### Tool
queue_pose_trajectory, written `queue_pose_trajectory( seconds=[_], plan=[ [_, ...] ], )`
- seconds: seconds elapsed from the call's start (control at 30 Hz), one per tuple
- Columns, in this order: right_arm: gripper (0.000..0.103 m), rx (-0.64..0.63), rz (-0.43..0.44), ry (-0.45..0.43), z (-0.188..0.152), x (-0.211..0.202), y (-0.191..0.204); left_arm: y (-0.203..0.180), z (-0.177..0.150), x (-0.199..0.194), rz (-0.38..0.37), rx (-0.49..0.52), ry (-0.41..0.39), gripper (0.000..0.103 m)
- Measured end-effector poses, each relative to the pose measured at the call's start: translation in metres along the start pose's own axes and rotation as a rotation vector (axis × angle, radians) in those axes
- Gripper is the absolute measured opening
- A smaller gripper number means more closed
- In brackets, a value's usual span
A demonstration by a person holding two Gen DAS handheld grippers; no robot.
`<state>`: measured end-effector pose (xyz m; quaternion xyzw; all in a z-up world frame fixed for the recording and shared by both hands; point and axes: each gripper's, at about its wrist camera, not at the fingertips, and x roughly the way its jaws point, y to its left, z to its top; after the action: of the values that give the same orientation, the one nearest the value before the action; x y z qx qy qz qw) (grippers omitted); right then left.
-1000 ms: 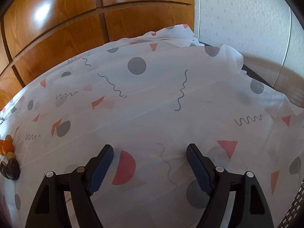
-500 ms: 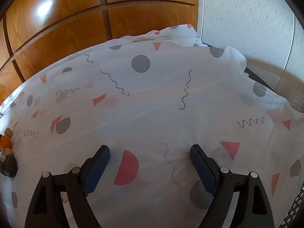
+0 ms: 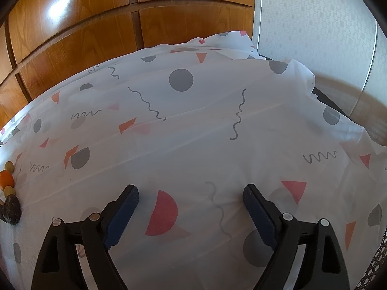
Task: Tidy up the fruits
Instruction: 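Carry the mandarin into the tray and open the left gripper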
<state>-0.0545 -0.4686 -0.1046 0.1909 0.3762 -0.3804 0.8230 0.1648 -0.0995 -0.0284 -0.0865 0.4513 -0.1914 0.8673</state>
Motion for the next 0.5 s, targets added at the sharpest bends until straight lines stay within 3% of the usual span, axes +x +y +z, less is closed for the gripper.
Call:
queue_pose_trajectory(
  seconds=[0.27,0.5],
  plan=[
    [0.092,-0.007,-0.001,0.002,0.000,0.000,0.002,0.076,-0.015,-0.029,0.101,-0.110,-0.017,0.040],
    [0.092,-0.006,-0.001,0.002,0.000,0.000,0.002,0.104,-0.037,-0.023,0.155,-0.131,0.029,0.040]
  ],
)
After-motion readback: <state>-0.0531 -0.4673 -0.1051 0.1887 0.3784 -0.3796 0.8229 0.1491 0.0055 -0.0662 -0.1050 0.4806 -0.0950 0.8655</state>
